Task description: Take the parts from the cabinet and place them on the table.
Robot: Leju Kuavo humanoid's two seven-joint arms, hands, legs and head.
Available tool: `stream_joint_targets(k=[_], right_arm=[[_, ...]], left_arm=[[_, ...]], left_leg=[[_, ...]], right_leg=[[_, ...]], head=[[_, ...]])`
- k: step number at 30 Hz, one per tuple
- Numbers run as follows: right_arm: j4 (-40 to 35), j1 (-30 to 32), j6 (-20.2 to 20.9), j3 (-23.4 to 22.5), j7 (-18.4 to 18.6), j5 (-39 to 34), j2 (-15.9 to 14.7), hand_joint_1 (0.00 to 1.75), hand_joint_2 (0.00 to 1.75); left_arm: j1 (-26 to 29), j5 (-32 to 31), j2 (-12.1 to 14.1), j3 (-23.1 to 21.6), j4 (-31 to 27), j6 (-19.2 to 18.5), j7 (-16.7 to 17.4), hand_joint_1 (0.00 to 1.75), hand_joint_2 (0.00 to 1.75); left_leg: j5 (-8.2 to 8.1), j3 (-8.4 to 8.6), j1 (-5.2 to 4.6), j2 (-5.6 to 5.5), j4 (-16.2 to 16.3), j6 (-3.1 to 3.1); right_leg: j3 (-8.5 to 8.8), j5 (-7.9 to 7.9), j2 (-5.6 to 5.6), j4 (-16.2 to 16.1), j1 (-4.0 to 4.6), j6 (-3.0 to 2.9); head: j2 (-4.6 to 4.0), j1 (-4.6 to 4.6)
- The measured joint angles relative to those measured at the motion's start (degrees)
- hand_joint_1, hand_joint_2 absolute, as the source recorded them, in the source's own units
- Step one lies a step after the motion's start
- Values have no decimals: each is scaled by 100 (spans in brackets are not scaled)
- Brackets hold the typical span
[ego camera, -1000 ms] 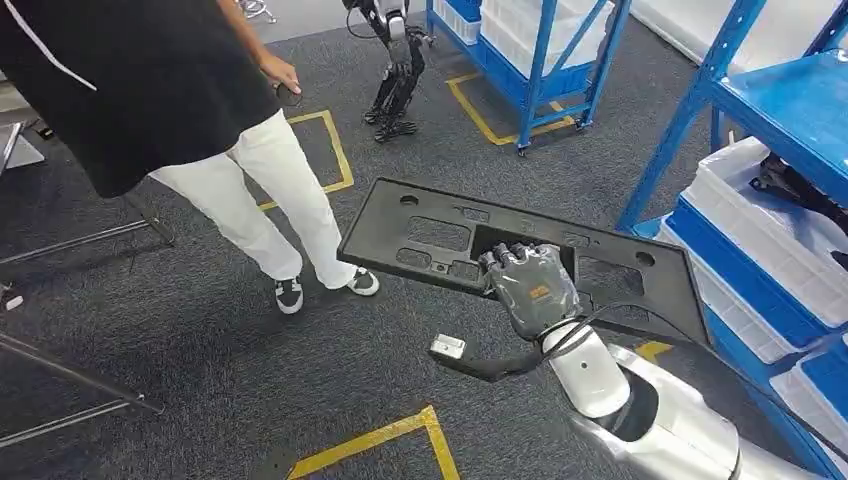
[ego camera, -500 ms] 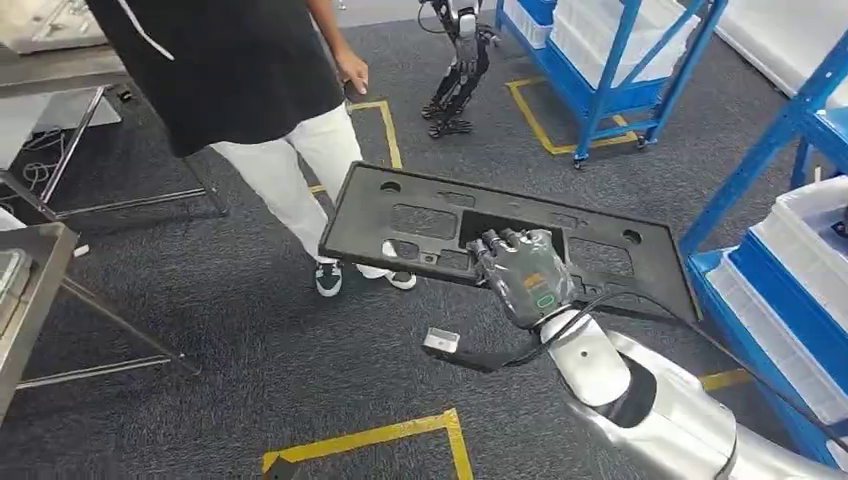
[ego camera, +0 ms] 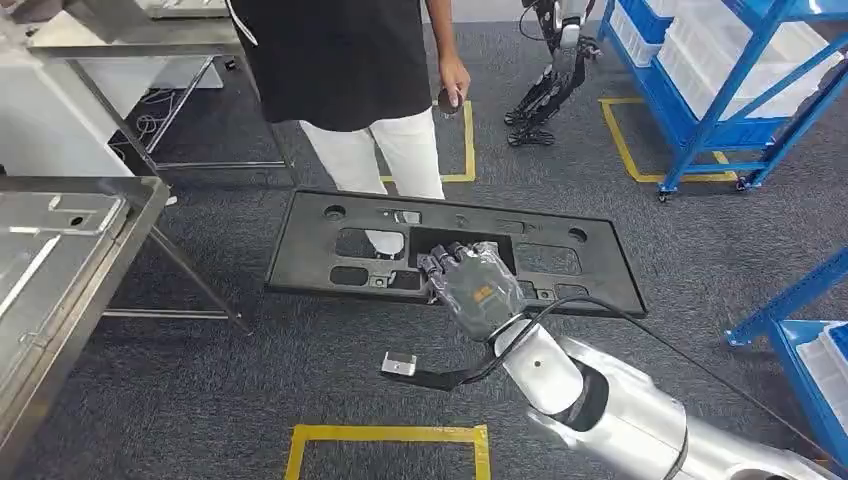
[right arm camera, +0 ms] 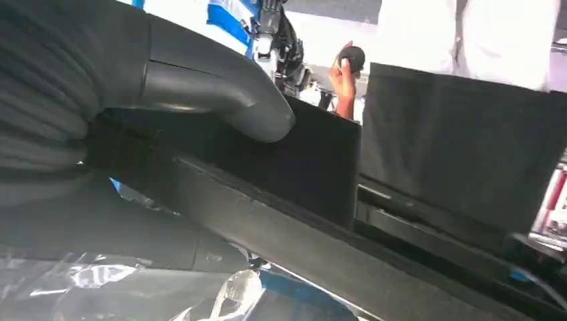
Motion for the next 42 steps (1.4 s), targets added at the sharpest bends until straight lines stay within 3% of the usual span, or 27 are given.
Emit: stream_joint_targets(k=[1,2,3,6,7,9,10,11,15,16,18,21,22,24,25,26,27,30,31,33,34,36,37,38,40,41,42], right_arm=[[0,-25,0,9,2,0,46,175,175],[0,-32,0,11,2,-2,63,175,175],[0,-39,2,22,2,-2,98,175,175],[17,-29,9,81,-4,-9,131,175,175],[26,-29,15,101,-4,-13,153,175,175],[33,-36,20,131,-24,-15,203,175,175],[35,-45,22,135,-33,-15,232,175,175],[37,-65,22,144,-39,-17,258,175,175],[83,-107,20,216,-52,-68,369,175,175],[85,-104,22,225,-46,-74,393,175,175],[98,-108,26,232,-17,-90,393,175,175],[120,-49,70,295,4,-125,384,175,175],[138,-26,96,315,4,-129,380,175,175],[138,-23,109,339,-9,-136,382,175,175],[138,-33,122,356,-35,-136,391,175,175],[140,-40,151,387,-68,-131,411,175,175],[153,-52,162,420,-96,-118,439,175,175],[223,-95,162,518,-149,-87,606,175,175],[249,-143,157,551,-153,-61,675,175,175],[282,-216,140,570,-157,-22,758,175,175],[293,-251,138,579,-157,-6,776,175,175],[302,-279,142,603,-142,13,782,175,175],[304,-283,151,610,-131,20,782,175,175],[304,-296,157,625,-125,22,793,175,175],[304,-334,160,638,-122,22,809,175,175],[304,-354,160,638,-116,26,815,175,175],[302,-370,160,638,-116,37,826,175,175]], left_arm=[[11,-24,18,-2,0,-15,13,0,175],[-6,-48,17,-4,0,-30,15,0,175],[-41,-63,22,-4,0,-46,31,0,175],[-71,-66,33,-4,0,-68,33,0,175],[-53,-66,33,-7,0,-81,33,0,175],[-39,-66,42,-7,0,-116,35,0,175],[-42,-66,44,-7,0,-144,39,0,175],[-48,-68,50,-7,0,-197,48,0,175],[-30,-160,61,-9,0,-321,96,0,175],[-18,-173,88,-11,0,-295,90,0,175],[-14,-175,83,-11,0,-288,79,0,175],[-39,-179,90,-18,0,-299,103,0,175],[-19,-177,90,-24,0,-297,103,0,175],[58,-142,90,-31,0,-249,72,0,175],[91,-103,90,-31,0,-229,35,0,175],[116,-59,92,-28,0,-221,-9,0,175],[129,-46,98,-28,0,-223,-24,0,175],[215,-81,122,-28,0,-275,-31,0,175],[242,-98,129,-33,0,-284,-4,0,175],[244,-116,118,-33,0,-271,2,0,175],[221,-118,118,-33,0,-247,-9,0,175],[176,-155,116,-35,0,-234,-26,0,175],[170,-162,98,-39,0,-234,-26,0,175],[170,-170,92,-42,0,-234,-26,0,175],[162,-170,87,-44,0,-232,-26,0,175],[153,-170,87,-44,0,-232,-26,0,175],[127,-170,87,-44,0,-229,-26,0,175]], left_leg=[[-41,-24,19,64,48,-17],[-154,-107,-26,404,244,-62],[-346,-299,-11,620,643,-105],[-762,-943,26,816,1864,-164],[-701,-957,33,829,1862,-164],[-297,-553,29,880,1057,-131],[-63,-231,4,985,461,-85],[-2,-8,-51,1271,33,-28],[-15,-30,-127,1050,-13,47],[35,87,-94,981,-101,101],[67,135,-42,876,-143,168],[50,151,-45,637,-143,201],[48,157,-42,553,-143,199],[26,173,-15,393,-122,168],[0,184,4,312,-94,133],[-34,170,17,236,-53,88],[-77,109,-11,180,15,36],[-48,77,48,31,-28,-38],[-58,59,58,-29,-13,-56],[-269,-131,19,528,392,-116],[-458,-361,29,686,836,-145],[-779,-860,41,809,1767,-169],[-775,-971,44,825,1942,-168],[-650,-913,44,835,1790,-158],[-184,-419,29,912,839,-94],[20,-117,-17,1095,289,-39],[-24,4,-101,1338,23,1]], right_leg=[[14,12,-77,-14,-29,-38],[30,0,-114,-17,-26,-77],[39,-8,-166,-16,-14,-99],[46,-33,-375,-15,16,-124],[49,-40,-438,-15,20,-123],[77,-63,-565,-15,28,-115],[106,-82,-635,-17,32,-103],[131,-97,-683,-22,36,-86],[207,-142,-887,-84,46,25],[228,-176,-908,-99,72,81],[95,-451,-446,326,40,58],[-578,-941,-240,1618,42,63],[-667,-878,-237,1692,40,65],[-456,-418,-212,1069,25,76],[-209,-116,-116,514,2,88],[-15,70,152,52,-47,109],[31,1,309,-27,-53,109],[17,3,102,-15,19,7],[26,21,16,-34,-24,-38],[67,-3,-119,-42,-2,-98],[79,-14,-184,-42,22,-116],[100,-46,-359,-42,50,-142],[112,-60,-441,-42,60,-149],[133,-79,-510,-42,68,-147],[192,-118,-632,-42,79,-138],[230,-138,-682,-45,80,-125],[252,-163,-733,-47,96,-94]], head=[[2,11],[0,-26],[0,-39],[0,-44],[0,-44],[0,-44],[0,-44],[0,-44],[0,-46],[2,-46],[2,-37],[0,-15],[0,-15],[0,-15],[0,-15],[0,-13],[0,-13],[0,-17],[0,-17],[0,-55],[0,-57],[0,-59],[0,-59],[0,-61],[0,-59],[0,-61],[0,-59]])
